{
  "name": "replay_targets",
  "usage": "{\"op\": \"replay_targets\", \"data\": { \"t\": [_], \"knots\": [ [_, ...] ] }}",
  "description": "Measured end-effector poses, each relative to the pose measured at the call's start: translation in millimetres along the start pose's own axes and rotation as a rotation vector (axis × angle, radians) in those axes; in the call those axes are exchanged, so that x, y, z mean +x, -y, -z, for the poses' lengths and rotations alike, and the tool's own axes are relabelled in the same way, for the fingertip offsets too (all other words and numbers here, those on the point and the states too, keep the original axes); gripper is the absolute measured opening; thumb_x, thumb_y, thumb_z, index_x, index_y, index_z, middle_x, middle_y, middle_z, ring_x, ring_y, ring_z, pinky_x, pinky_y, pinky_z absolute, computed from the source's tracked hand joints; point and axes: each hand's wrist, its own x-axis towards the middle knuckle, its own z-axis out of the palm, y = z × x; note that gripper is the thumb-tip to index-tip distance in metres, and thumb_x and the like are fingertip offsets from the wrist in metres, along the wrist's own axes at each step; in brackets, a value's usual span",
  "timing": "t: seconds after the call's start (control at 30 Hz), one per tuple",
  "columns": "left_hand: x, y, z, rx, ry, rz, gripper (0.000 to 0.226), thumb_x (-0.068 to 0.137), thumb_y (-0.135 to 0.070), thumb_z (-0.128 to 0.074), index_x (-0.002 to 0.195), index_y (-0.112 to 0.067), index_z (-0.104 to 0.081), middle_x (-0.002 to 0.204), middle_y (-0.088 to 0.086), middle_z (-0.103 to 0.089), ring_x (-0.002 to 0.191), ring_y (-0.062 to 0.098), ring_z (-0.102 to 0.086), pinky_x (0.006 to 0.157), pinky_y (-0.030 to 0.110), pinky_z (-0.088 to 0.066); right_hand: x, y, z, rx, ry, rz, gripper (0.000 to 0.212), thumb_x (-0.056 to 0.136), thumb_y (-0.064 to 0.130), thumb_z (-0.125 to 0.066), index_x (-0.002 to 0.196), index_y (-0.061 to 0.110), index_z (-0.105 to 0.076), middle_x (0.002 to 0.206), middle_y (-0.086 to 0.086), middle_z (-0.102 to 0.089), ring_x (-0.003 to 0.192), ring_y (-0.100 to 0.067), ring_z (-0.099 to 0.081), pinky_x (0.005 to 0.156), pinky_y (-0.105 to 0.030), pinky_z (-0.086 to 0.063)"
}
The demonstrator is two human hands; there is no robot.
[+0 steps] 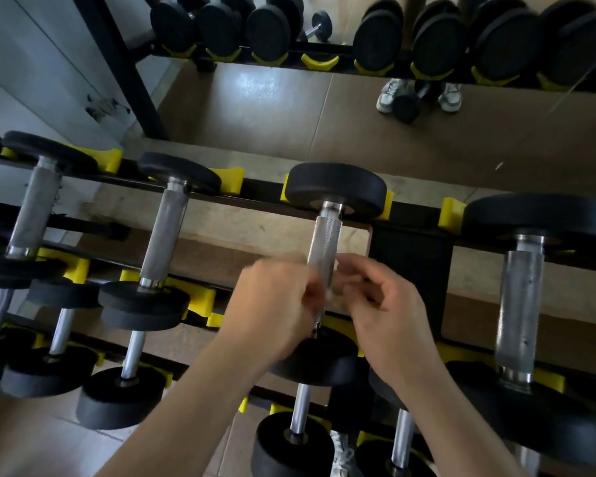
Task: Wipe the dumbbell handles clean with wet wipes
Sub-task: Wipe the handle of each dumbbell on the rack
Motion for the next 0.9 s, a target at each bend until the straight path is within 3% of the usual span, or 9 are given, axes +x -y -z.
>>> {"op": "replay_targets", "data": {
  "t": [0.13,0.27,0.4,0.47,0.57,0.67,0.73,0.8,0.9],
  "knots": [
    [2.3,0.1,-5.4,0.002,-0.044,-0.006,0.015,0.07,-0.037,-0.062,0.066,-0.024,-0.069,0.062,-0.011,-0.053,0.056,0.012,-0.054,0.048,0.02,-0.035,-7.7,-3.0,-3.1,-0.09,0.059,-0.001,0.033,0.091,0.009,-0.06,0.112,0.035,-0.063,0.107,0.018,-0.064,0.099,0.006,-0.059,0.086,-0.013,-0.05],
    [17.2,-15.8,-13.6,-0.065,-0.242,0.048,0.025,0.076,-0.032,-0.053,0.071,-0.014,-0.071,0.073,-0.002,-0.062,0.057,0.019,-0.058,0.052,0.035,-0.05,-3.4,-7.5,4.6,-0.129,0.083,0.014,0.04,0.095,0.01,-0.055,0.131,0.028,-0.056,0.117,0.015,-0.063,0.106,0.003,-0.058,0.092,-0.017,-0.05],
    [25.0,-26.5,-14.0,0.051,-0.277,0.033,0.01,0.079,-0.019,-0.065,0.076,-0.01,-0.068,0.08,0.004,-0.062,0.06,0.024,-0.058,0.052,0.035,-0.048,2.8,-3.6,10.8,-0.151,0.103,0.014,0.049,0.096,0.011,-0.054,0.14,0.03,-0.044,0.131,0.017,-0.053,0.116,0.003,-0.051,0.088,-0.008,-0.043],
    [41.6,-31.7,-11.5,0.103,-0.299,0.048,0.007,0.081,-0.016,-0.064,0.08,-0.01,-0.067,0.087,0.006,-0.062,0.067,0.027,-0.059,0.057,0.036,-0.047,7.3,0.4,11.3,-0.078,0.13,0.007,0.052,0.095,0.009,-0.055,0.139,0.033,-0.043,0.126,0.019,-0.052,0.103,0.004,-0.056,0.08,-0.008,-0.046],
    [50.2,-34.0,-12.3,0.093,-0.318,0.065,0.008,0.086,-0.014,-0.06,0.084,-0.009,-0.067,0.09,0.006,-0.061,0.069,0.024,-0.057,0.059,0.034,-0.044,15.5,6.0,10.4,0.031,0.103,-0.017,0.049,0.092,0.011,-0.06,0.134,0.032,-0.049,0.117,0.023,-0.052,0.106,0.0,-0.056,0.091,-0.022,-0.05],
    [25.5,-26.3,-10.6,-0.001,-0.326,0.177,0.014,0.092,-0.019,-0.058,0.097,-0.015,-0.071,0.094,-0.001,-0.065,0.079,0.016,-0.06,0.063,0.019,-0.039,17.6,12.9,3.9,-0.053,-0.015,0.071,0.026,0.092,0.019,-0.063,0.117,0.024,-0.065,0.097,0.02,-0.061,0.083,0.009,-0.058,0.068,-0.005,-0.047],
    [5.0,-25.9,-7.4,-0.011,-0.244,0.198,0.021,0.093,-0.02,-0.056,0.109,-0.021,-0.069,0.104,-0.005,-0.068,0.091,0.014,-0.062,0.07,0.016,-0.035,15.5,13.4,-1.4,-0.175,-0.014,0.146,0.011,0.091,0.02,-0.065,0.098,0.02,-0.073,0.086,0.011,-0.069,0.074,0.003,-0.061,0.066,-0.011,-0.05],
    [-13.8,-31.5,0.5,-0.017,-0.128,0.175,0.023,0.09,-0.018,-0.059,0.11,-0.025,-0.069,0.105,-0.01,-0.067,0.092,0.01,-0.062,0.072,0.013,-0.037,11.9,9.6,2.7,-0.205,0.112,0.061,0.011,0.089,0.022,-0.066,0.083,0.017,-0.074,0.076,0.004,-0.071,0.067,-0.006,-0.064,0.066,-0.027,-0.056],
    [-38.7,-44.2,16.4,-0.216,-0.048,0.244,0.028,0.087,-0.021,-0.067,0.112,-0.032,-0.068,0.095,-0.022,-0.066,0.088,-0.005,-0.06,0.074,0.006,-0.045,-0.8,10.4,33.6,0.227,0.385,-0.258,0.015,0.091,0.018,-0.064,0.086,0.007,-0.072,0.069,-0.004,-0.066,0.058,-0.01,-0.058,0.055,-0.022,-0.051]
  ]
}}
